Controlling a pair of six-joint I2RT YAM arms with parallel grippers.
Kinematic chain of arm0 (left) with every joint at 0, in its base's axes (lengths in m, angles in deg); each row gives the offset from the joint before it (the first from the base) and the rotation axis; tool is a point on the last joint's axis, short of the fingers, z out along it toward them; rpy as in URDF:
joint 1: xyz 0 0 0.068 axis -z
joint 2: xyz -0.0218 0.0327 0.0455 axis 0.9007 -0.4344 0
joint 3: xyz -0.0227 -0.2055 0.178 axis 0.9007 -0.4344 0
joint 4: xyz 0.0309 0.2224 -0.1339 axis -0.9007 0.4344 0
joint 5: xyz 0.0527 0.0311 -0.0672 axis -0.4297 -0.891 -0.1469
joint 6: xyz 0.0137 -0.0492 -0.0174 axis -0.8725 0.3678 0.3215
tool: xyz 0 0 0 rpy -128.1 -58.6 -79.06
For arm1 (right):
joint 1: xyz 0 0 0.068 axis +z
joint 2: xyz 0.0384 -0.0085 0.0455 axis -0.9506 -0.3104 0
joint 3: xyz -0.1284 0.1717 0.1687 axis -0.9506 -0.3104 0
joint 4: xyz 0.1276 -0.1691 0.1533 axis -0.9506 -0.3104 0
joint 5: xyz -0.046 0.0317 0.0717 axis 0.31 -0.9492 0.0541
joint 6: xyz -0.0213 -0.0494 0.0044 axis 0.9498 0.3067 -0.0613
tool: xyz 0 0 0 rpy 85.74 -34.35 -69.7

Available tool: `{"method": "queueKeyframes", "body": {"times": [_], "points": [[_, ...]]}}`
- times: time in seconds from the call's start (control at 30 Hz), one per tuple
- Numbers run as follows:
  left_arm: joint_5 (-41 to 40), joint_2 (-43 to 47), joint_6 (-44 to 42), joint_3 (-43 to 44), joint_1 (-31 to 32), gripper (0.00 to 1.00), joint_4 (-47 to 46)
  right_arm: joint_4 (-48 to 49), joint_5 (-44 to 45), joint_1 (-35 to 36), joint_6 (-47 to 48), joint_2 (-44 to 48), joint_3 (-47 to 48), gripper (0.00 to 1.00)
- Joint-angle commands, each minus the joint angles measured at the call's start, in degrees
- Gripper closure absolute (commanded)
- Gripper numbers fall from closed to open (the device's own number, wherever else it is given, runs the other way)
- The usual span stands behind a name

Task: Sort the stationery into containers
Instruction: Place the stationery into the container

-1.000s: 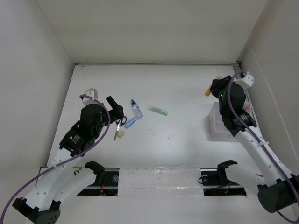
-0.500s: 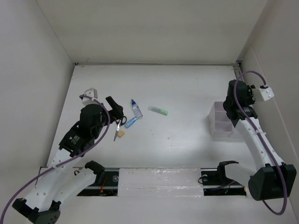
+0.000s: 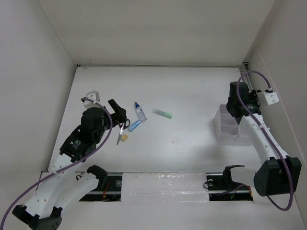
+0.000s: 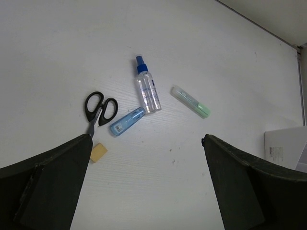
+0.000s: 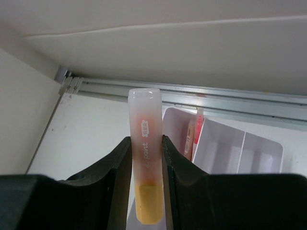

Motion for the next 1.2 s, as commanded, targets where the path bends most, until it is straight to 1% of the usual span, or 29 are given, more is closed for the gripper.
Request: {"method": "queueKeyframes", "body": {"times": [0.0, 0.07, 0.17, 0.27, 0.43, 0.63, 0.73, 0.9, 1.0, 1.03, 1.17], "points": [[0.2, 0.0, -0.8, 0.2, -0.2, 0.00, -2.0, -8.5, 6.8, -0.3, -8.5, -0.4, 4.8, 1.00], [0.8, 0.0, -1.3, 0.2, -0.2, 0.00, -2.0, -13.7, 6.8, -1.6, -11.6, -1.0, 5.3, 1.00], [1.5, -0.5, -1.3, 0.2, -0.2, 0.00, -2.6, -16.0, 7.4, -2.5, -13.0, -1.0, 5.3, 1.00], [1.5, -0.5, -1.3, 0.2, -0.2, 0.00, -2.6, -17.2, 7.4, -4.1, -14.9, -1.6, 4.1, 1.00], [0.2, -0.5, -0.8, 0.2, -0.2, 0.00, -1.9, -18.4, 4.1, -8.3, -17.2, -3.2, 1.6, 1.00], [0.8, -1.2, -1.3, 0.8, -0.2, 0.00, -1.2, -17.2, 4.1, -8.9, -16.7, -4.2, 0.3, 1.00], [0.8, 0.1, -1.3, 0.8, -0.2, 0.00, -1.2, -17.2, 4.1, -10.0, -16.7, -6.8, 0.3, 1.00], [0.2, 0.1, -1.3, 0.8, -0.2, 0.00, -1.2, -20.2, 5.4, -10.5, -19.4, -10.6, 1.6, 1.00], [0.2, -0.4, -1.3, 0.8, -0.2, 0.00, -1.2, -23.3, 6.0, -10.5, -22.7, -12.6, 2.9, 1.00], [0.2, -0.4, -1.3, 0.8, -0.2, 0.00, -1.2, -24.1, 6.0, -10.5, -23.9, -12.6, 2.9, 1.00], [0.2, -0.4, -1.3, 0.8, -0.2, 0.00, -1.2, -24.1, 6.6, -10.5, -23.9, -12.0, 2.9, 1.00]]}}
